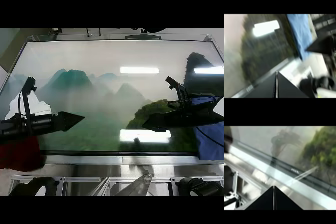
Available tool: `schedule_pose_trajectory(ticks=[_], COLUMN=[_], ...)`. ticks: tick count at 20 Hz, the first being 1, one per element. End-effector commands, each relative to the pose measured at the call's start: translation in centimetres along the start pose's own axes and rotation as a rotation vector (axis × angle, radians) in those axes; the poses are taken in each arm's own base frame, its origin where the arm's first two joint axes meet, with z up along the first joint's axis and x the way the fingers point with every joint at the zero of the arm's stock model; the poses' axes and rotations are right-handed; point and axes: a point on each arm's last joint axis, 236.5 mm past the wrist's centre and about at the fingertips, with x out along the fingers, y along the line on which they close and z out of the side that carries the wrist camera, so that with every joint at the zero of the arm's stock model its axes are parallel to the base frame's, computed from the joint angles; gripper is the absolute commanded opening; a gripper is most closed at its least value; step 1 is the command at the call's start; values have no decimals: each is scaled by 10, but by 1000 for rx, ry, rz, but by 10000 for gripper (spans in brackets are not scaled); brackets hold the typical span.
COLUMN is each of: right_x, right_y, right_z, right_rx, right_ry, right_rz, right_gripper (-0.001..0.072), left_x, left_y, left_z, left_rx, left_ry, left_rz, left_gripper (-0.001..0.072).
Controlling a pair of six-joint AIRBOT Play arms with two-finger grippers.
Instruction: Fold the shirts.
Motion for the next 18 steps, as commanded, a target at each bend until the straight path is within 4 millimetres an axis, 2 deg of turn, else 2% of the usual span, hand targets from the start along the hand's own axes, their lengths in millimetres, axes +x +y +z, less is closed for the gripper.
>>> schedule_pose_trajectory(ticks=[1,2,3,4,5,6,7,8,10,12,13,15,18], right_x=[3,5,8,11,15,20,24,29,37,43,44,46,46], right_y=[-2,-4,-6,-9,-12,-17,-21,-24,-31,-36,-37,-39,-39], right_z=[14,18,20,20,20,19,19,19,19,22,24,30,32], right_rx=[7,13,20,28,37,46,51,62,81,96,100,104,103], right_ry=[-49,-57,-56,-45,-33,-19,-4,9,31,33,28,6,-2], right_rz=[-2,-4,-6,-10,-14,-22,-26,-30,-38,-44,-45,-47,-47], right_gripper=[19,20,20,24,29,153,453,594,602,602,602,602,602], left_x=[-10,-20,-37,-62,-95,-129,-164,-193,-245,-278,-287,-293,-272], left_y=[30,49,72,98,126,152,180,205,260,309,331,371,412], left_z=[45,57,71,90,110,125,137,139,128,104,92,73,56], left_rx=[72,135,179,201,173,122,41,-30,-197,-350,-414,-514,-589], left_ry=[-163,-168,-170,-184,-213,-249,-298,-323,-364,-378,-377,-360,-297], left_rz=[132,223,335,461,585,690,775,831,912,951,958,952,911], left_gripper=[3,4,44,315,425,680,720,720,720,720,720,720,720])
